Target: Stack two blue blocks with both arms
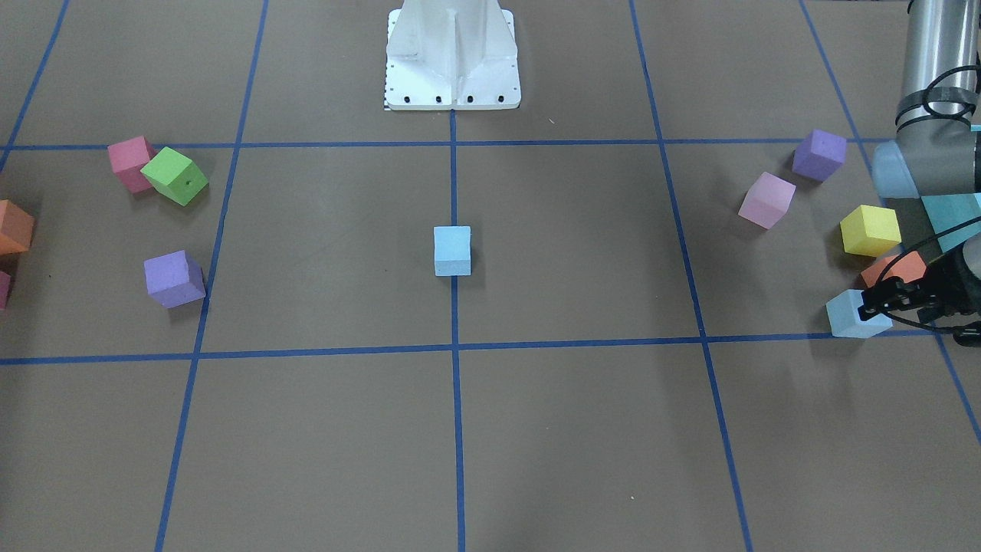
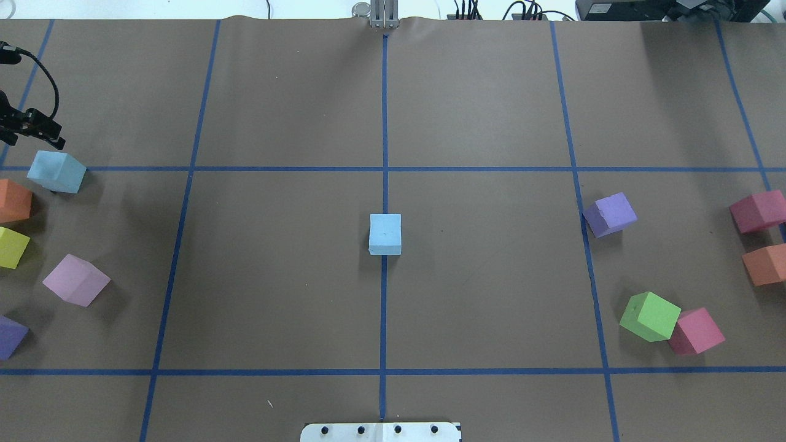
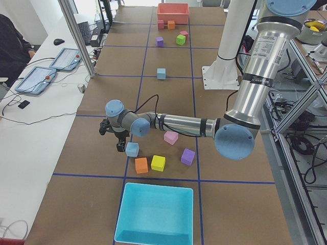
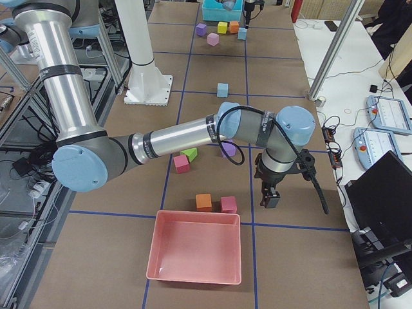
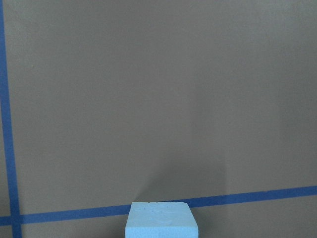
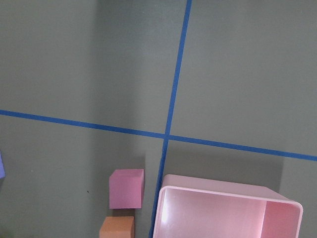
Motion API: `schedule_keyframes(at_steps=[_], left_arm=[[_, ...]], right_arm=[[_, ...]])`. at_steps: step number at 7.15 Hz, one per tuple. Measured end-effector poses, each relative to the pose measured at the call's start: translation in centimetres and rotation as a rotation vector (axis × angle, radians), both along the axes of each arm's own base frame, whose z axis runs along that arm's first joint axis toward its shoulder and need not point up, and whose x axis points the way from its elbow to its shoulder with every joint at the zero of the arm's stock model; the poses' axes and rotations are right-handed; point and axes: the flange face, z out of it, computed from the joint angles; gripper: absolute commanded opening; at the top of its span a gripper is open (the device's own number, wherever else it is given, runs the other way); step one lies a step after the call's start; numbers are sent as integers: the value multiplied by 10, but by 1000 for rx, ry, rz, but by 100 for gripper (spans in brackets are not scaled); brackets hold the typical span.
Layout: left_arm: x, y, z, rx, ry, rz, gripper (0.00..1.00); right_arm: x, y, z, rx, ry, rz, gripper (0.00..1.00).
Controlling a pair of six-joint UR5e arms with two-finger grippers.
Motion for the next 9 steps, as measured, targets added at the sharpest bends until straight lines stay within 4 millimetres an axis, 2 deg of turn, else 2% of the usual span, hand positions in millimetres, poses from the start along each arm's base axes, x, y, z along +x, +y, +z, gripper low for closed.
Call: schedule_keyframes(at_steps=[2,5,9], left_arm=[[13,5,7,-10,-11,18,98],[33,11,11,-11,-21,47,98],[39,11,24,12,-78,48,98]], right_arm=[[5,10,3,1,3,11,100],[8,13,-1,4,15,20,100],[16,24,7,-8,10,37,100]])
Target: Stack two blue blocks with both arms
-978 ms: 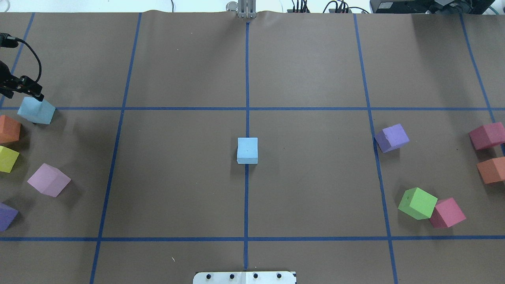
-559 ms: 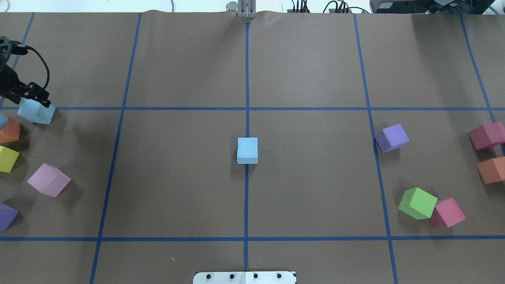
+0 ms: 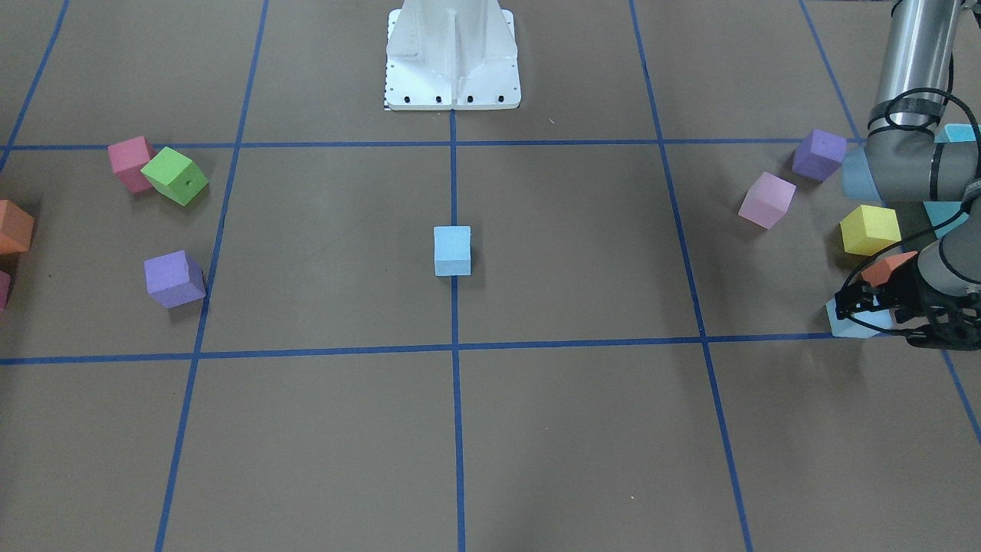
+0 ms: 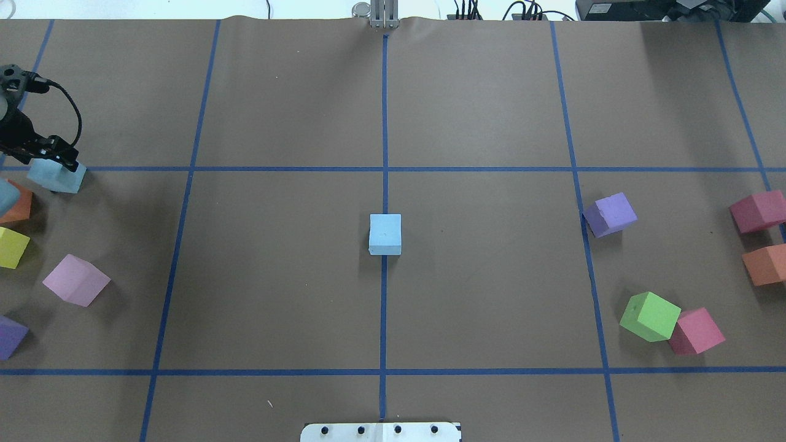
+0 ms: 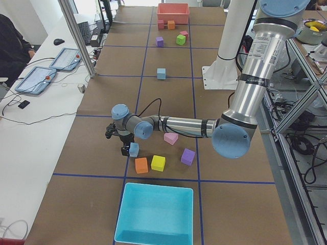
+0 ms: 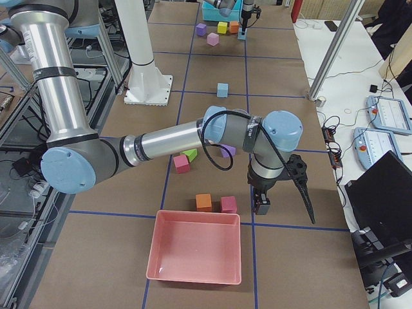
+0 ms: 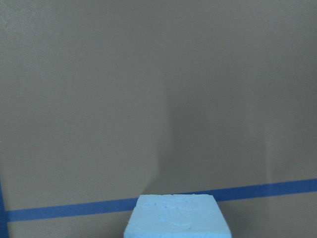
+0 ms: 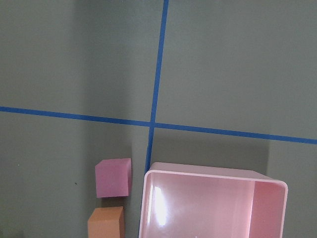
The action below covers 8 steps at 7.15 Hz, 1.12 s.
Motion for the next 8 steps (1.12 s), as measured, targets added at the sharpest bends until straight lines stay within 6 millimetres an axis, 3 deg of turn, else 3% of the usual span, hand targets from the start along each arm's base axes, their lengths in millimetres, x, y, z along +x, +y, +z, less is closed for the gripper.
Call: schedule_keyframes(at_steps=[4,7,8], left_arm=[[9,2,13,19,6,15,91],[10,3,14,24,8,17,67],[10,3,13,23,8,17,64]], right_arm=[[-1,8,4,-1,-1,0,100],[-2,13,4,2,-1,-1,100],[-2,14,5,2,0,-1,100]])
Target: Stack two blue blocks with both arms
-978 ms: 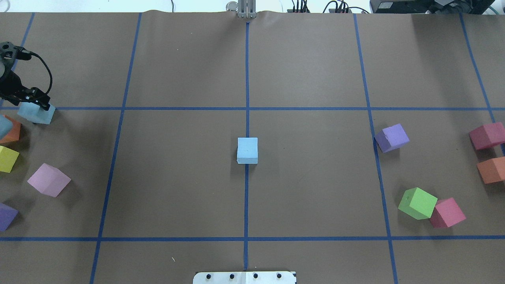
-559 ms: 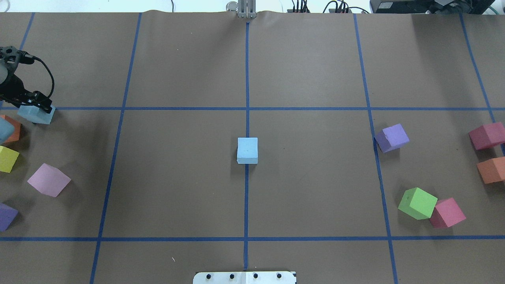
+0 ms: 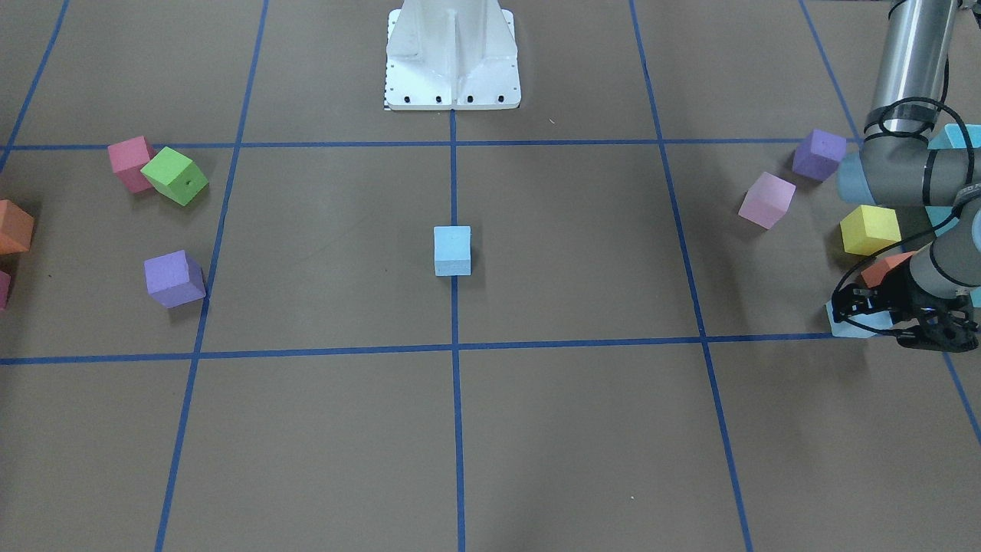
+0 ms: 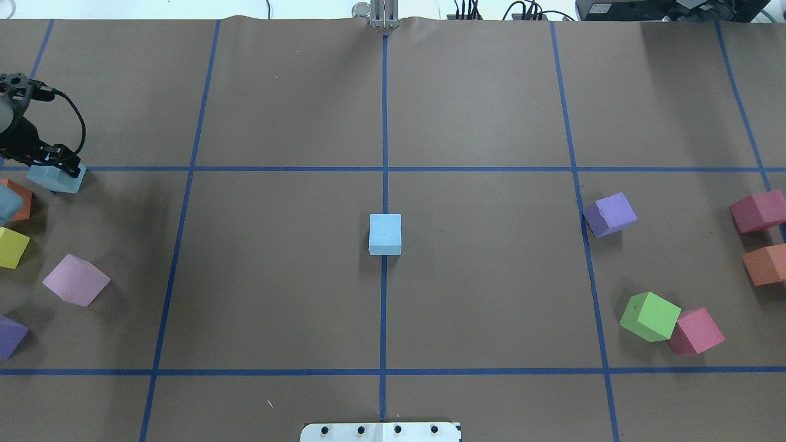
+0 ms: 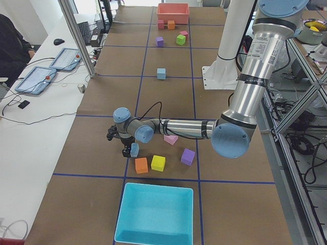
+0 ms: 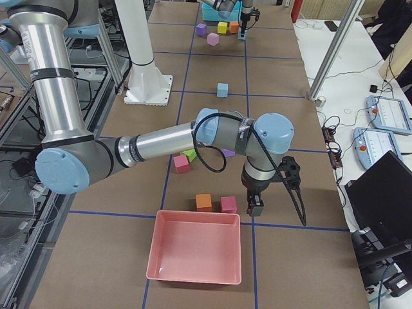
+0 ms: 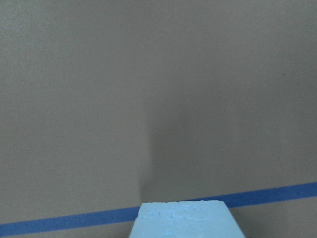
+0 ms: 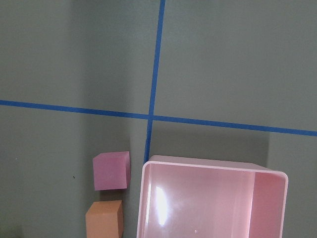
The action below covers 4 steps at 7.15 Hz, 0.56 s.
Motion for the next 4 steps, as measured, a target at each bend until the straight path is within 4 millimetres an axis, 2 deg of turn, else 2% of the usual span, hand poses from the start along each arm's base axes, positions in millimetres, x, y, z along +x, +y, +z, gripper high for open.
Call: schedule_keyframes(at_steps=[4], left_arm=[[1,-1,-3,3,5,1,62]], right_arm=[[-1,3,2,-1,0,-2,100]])
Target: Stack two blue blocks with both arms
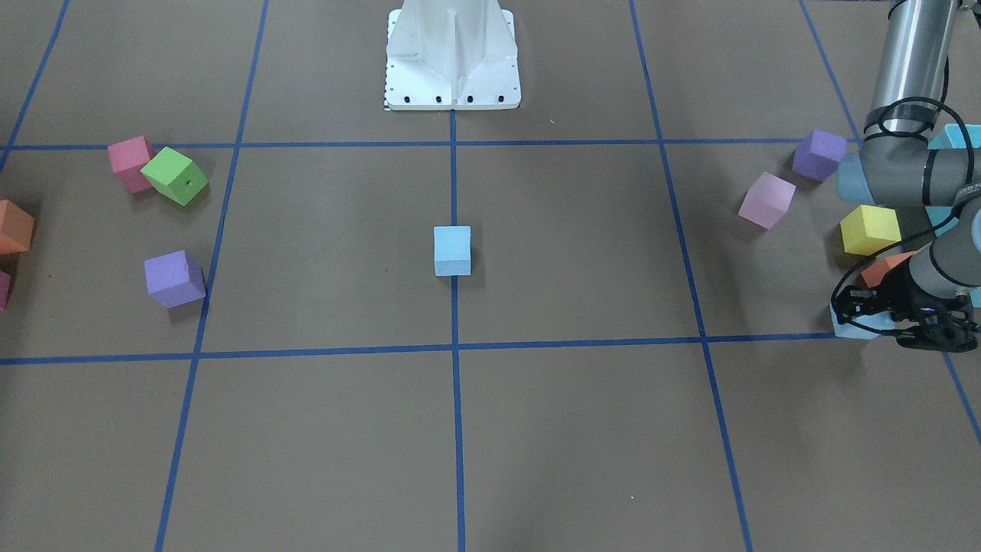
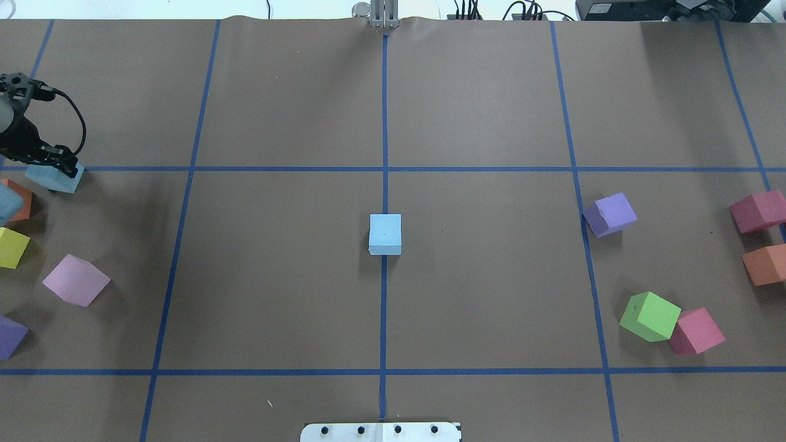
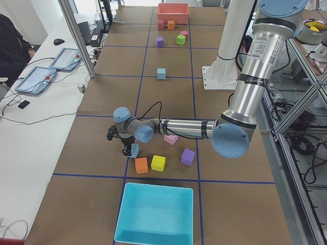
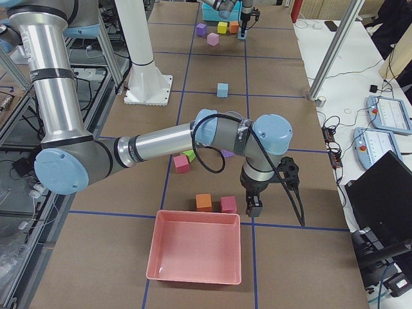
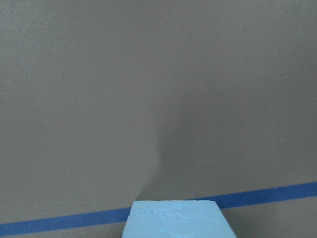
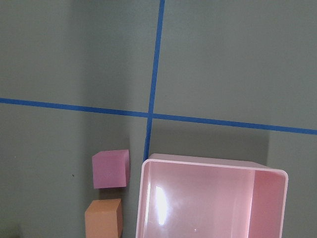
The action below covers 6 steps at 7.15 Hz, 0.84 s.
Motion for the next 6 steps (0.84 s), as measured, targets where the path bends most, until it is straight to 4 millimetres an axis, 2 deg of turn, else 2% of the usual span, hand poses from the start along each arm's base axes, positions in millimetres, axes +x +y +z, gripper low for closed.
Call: schedule_keyframes(at_steps=[1,2,3,4,5,6], left_arm=[[1,0,-7,3,12,3,62],[4,-1,-25,-4,46,12,62],[7,-6,-59,-31,84,14,62],[11,-12,-118,-73,103,-7,62],[17,-12,-186,-119,116,-50,62],[33,-1,-245,-161,136,-92,62]], right_arm=[[0,0,0,1,0,0,100],[0,1,-1,2,0,2,100],[0,1,-2,2,0,3,100],[0,1,-5,7,1,5,100],[0,1,-9,13,4,7,100],[0,1,-12,16,5,9,100]])
